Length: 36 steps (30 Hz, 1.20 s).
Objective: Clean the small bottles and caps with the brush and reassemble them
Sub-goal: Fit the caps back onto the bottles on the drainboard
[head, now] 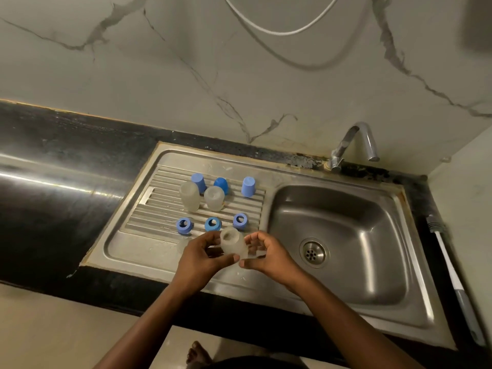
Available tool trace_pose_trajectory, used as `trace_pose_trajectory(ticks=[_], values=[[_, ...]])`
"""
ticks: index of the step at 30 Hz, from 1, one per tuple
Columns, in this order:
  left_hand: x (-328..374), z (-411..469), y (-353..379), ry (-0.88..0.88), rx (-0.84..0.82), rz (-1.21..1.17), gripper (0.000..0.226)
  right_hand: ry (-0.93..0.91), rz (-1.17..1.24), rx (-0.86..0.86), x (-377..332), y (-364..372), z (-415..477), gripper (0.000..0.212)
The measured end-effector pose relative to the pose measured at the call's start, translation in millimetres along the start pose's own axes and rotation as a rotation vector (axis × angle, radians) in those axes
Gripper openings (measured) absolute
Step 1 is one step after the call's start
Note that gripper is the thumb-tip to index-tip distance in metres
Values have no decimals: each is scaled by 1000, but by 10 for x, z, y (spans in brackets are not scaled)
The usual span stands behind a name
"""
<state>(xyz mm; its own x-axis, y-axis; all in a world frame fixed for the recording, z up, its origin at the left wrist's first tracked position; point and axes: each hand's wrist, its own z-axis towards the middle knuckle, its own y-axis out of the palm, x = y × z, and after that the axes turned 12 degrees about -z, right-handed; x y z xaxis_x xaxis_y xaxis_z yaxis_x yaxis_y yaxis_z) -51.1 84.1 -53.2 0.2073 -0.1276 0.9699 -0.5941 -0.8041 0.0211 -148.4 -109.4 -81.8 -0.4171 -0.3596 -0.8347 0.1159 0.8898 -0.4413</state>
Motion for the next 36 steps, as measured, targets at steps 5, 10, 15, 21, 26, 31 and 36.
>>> trace_pose_trajectory(ticks=[5, 10, 15, 21, 26, 31, 36], values=[[-196, -32, 1, -28, -29, 132, 57, -20, -272, -32, 106, 36, 57, 44], [-305, -46, -35, -53, -50, 158, 56, -42, -400, 38, 81, -48, 227, 35], [-355, -60, -61, -51, -35, 170, 55, -80, -411, 42, -23, 20, 410, 37], [-410, -64, -101, -61, -49, 162, 57, -83, -415, 85, -32, 85, 485, 24], [-419, -70, -182, -61, -108, 189, 65, -15, -285, 155, -86, -38, 437, 15], [-219, 59, -349, 40, 41, 175, 75, 94, 86, 178, -53, -256, 429, 11], [-31, 580, -207, 161, 5, 341, 54, 276, 605, 73, -57, -439, 265, 18]])
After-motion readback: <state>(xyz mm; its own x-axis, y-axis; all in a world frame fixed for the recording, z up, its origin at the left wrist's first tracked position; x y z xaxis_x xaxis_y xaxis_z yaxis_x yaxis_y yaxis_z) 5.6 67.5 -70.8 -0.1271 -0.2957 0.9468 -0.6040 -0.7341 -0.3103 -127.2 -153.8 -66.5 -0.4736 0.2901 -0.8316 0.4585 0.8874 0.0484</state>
